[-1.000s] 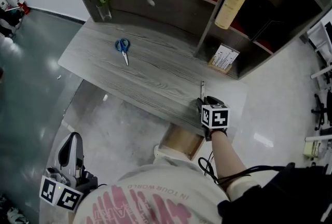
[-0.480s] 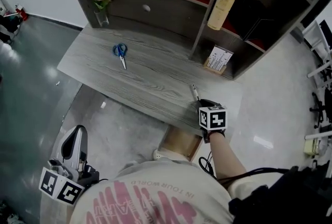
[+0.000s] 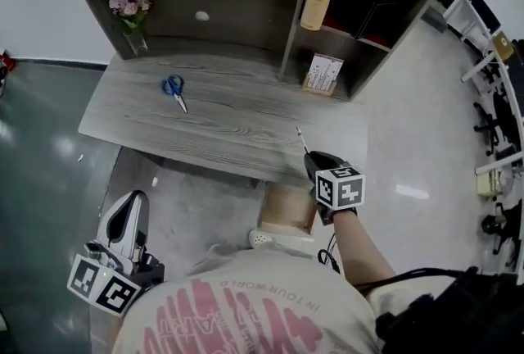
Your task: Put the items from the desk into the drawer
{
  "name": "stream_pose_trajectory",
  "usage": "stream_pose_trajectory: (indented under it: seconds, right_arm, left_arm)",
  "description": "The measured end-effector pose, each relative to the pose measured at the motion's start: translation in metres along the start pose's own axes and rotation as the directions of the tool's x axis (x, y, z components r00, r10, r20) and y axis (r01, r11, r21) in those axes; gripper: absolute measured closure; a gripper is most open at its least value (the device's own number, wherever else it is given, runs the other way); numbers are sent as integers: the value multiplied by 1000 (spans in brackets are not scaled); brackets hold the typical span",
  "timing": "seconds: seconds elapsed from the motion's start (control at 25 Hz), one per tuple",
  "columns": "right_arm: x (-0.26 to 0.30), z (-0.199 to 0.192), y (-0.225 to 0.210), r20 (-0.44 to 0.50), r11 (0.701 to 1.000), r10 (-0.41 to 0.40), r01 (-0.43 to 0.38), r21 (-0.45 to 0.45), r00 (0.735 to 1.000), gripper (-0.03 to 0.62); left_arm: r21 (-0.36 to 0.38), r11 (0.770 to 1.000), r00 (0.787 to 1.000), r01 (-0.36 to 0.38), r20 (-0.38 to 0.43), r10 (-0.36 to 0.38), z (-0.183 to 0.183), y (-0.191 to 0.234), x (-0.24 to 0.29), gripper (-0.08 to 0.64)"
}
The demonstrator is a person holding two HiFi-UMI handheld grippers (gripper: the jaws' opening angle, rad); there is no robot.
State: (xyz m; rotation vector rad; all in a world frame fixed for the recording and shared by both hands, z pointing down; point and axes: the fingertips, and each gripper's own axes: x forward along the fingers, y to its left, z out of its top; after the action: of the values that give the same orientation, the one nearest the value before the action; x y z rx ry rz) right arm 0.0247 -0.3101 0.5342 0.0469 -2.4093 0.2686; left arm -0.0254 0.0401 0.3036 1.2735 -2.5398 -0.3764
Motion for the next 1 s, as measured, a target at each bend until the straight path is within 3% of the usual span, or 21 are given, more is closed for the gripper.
stream_pose_trajectory:
  seconds: [0.24,0.52,0.76,1.0]
  right_arm:
    - [-38,-22,31,55,994,-17,11,107,998,545]
    - [-66,-70,57,33,983,-99,92,161,995,545]
    - [-63,-120,83,-12,965,-120,120,235,993,543]
    - [-47,-160,94,-141,962,-102,133,239,985,543]
  left_arm:
    - [-8,991,990,136,-45,-136,-3,2,8,540]
    - [-17,961,956,274,-103,-275,-15,-1,1,540]
    - [-29,949,935,315,-164,-315,-33,15,-15,541]
    - [-49,947,928,317,-192,-321,-41,22,-17,541]
